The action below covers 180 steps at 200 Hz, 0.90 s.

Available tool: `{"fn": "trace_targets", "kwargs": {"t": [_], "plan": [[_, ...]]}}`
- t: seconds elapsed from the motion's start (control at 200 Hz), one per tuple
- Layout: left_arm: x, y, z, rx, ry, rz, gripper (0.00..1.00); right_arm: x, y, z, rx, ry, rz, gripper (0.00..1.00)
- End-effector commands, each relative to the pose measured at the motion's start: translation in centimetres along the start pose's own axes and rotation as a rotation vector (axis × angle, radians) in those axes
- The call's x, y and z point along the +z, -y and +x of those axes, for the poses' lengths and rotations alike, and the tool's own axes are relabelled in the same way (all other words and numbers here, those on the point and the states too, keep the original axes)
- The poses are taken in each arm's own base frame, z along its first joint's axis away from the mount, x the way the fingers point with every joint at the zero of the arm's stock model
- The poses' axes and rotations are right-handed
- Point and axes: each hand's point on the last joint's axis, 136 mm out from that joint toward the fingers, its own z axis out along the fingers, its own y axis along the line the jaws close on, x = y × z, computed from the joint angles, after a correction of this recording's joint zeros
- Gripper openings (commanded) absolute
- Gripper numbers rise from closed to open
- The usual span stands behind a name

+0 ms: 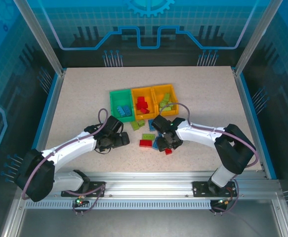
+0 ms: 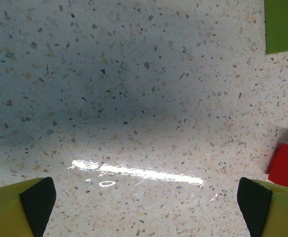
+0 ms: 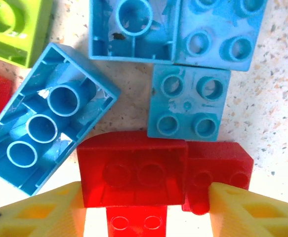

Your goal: Sort the legos into containers by color

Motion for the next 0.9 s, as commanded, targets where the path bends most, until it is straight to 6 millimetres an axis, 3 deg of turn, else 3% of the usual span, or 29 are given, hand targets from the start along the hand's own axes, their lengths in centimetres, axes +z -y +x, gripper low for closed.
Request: {"fn": "trace_targets", "kwargs": {"t": [0.0, 0.125, 0.38, 0.53, 0.68, 0.895], "plan": [[-0.1, 0.1, -0.2, -0.020, 0.010, -0.013, 0.99, 0.2, 0.2, 0.0, -0.018, -0.018, 0.056, 0.54], [0.0, 0.0, -0.1, -0.022, 0.008, -0.017, 0.99, 0.2, 1.2, 0.0, -0.016, -0.021, 0.112, 0.44], [0.0, -0.1, 0.0, -0.025, 0.007, -0.017, 0.99, 0.0, 2.6, 0.1, 0.006, -0.014, 0.120, 0.41], [0.0, -0.1, 0.0, -0.029, 0.007, -0.014, 0.99, -0.6, 1.9, -0.6, -0.031, 0.017, 0.076, 0.45], [0.1, -0.1, 0.0, -0.031, 0.006, -0.015, 0.99, -0.9, 2.0, -1.1, -0.034, 0.033, 0.078, 0.58], [0.2, -0.4, 0.3, -0.033, 0.001, -0.021, 0.99, 0.0, 1.9, -1.3, -0.025, 0.008, 0.071, 0.57]]}}
